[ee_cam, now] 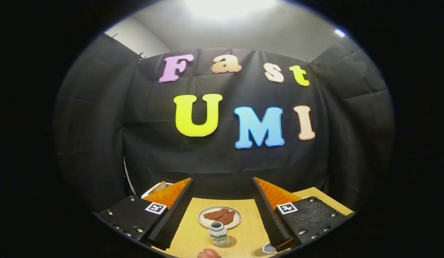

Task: Take the bottle from table, then pour the juice into the cup, finally place the bottle on the coaster

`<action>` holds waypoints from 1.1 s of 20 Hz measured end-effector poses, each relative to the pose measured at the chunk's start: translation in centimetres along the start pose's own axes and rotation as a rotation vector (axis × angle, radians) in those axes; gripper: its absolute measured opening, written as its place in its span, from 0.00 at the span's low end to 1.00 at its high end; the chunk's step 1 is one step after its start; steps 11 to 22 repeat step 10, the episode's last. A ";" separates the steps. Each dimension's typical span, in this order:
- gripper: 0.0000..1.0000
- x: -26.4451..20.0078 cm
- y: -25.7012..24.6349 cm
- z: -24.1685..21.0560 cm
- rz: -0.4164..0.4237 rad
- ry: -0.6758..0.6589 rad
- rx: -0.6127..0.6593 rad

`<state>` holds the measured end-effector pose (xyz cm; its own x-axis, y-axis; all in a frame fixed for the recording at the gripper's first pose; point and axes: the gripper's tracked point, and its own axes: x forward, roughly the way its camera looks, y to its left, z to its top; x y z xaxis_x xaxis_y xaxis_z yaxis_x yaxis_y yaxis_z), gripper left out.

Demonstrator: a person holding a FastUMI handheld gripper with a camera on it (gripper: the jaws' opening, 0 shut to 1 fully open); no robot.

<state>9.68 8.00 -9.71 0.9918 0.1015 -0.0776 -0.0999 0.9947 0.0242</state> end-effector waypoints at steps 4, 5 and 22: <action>0.96 -1.7 -1.0 2.7 -0.004 -0.026 -0.033; 0.96 -2.1 -1.0 2.9 -0.001 -0.028 -0.040; 0.96 -2.8 0.1 2.8 -0.005 -0.020 -0.066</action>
